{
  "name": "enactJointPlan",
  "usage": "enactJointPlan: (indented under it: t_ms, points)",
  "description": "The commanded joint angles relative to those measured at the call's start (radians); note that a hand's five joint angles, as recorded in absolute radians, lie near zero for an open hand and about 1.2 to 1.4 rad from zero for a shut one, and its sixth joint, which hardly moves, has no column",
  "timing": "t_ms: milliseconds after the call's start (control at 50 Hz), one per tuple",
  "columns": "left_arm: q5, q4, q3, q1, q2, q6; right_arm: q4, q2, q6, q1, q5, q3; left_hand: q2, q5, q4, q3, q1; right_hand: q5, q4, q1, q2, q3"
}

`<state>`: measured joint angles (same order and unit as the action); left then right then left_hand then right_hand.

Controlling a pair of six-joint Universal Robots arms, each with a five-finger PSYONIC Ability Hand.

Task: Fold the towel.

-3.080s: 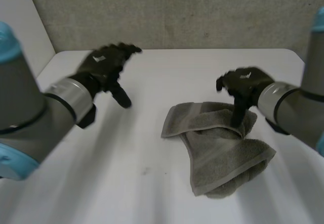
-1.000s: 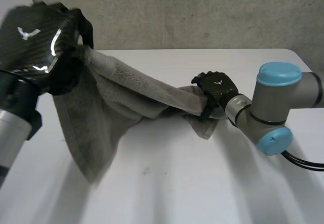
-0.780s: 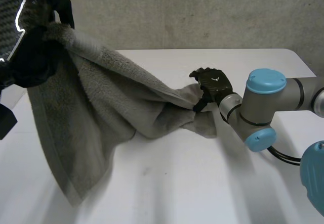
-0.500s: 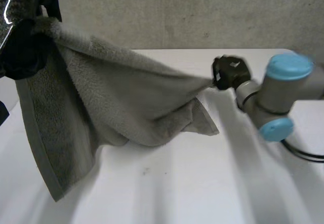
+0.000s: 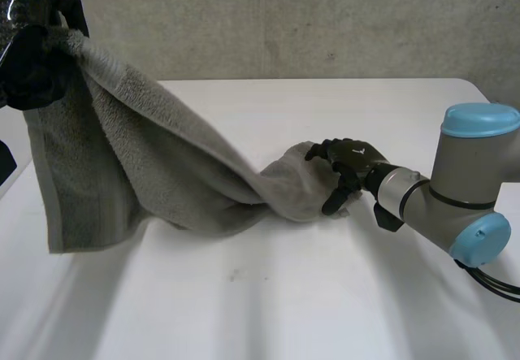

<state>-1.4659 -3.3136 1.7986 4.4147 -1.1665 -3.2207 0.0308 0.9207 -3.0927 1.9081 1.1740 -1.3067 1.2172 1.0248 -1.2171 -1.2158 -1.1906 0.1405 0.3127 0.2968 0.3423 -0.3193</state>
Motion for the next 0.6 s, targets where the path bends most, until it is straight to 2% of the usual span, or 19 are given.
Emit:
enactJointPlan:
  t_ms: [20, 300, 440, 560, 580, 600]
  points:
    - [-0.001, -0.001, -0.002, -0.003, -0.005, -0.002, 0.001, -0.031, -0.001, 0.006, 0.007, 0.011, 0.179, 0.197, -0.179, -0.18, -0.206, -0.016, -0.013, 0.002, -0.043, 0.02]
    - [-0.002, 0.0, -0.021, -0.003, -0.002, -0.001, 0.044, -0.117, 0.002, 0.028, 0.001, 0.014, 0.179, 0.197, -0.179, -0.18, -0.206, 0.043, 0.045, 0.061, 0.016, -0.039]
    - [-0.004, 0.003, -0.039, -0.003, 0.002, 0.001, 0.127, -0.132, -0.008, 0.048, 0.041, 0.014, 0.179, 0.197, -0.179, -0.18, -0.206, 0.137, 0.139, 0.155, 0.11, -0.133]
    - [-0.004, 0.005, -0.044, -0.006, 0.008, 0.005, 0.172, -0.151, -0.017, 0.078, 0.098, 0.034, 0.179, 0.197, -0.179, -0.18, -0.206, 0.375, 0.377, 0.393, 0.347, -0.37]
    - [-0.004, 0.005, -0.045, -0.011, 0.008, 0.01, 0.184, -0.158, -0.017, 0.081, 0.111, 0.043, 0.179, 0.197, -0.179, -0.18, -0.206, 0.578, 0.581, 0.596, 0.551, -0.574]
    - [-0.004, 0.005, -0.045, -0.011, 0.008, 0.01, 0.184, -0.158, -0.017, 0.081, 0.112, 0.043, 0.179, 0.197, -0.179, -0.18, -0.206, 0.58, 0.583, 0.598, 0.553, -0.576]
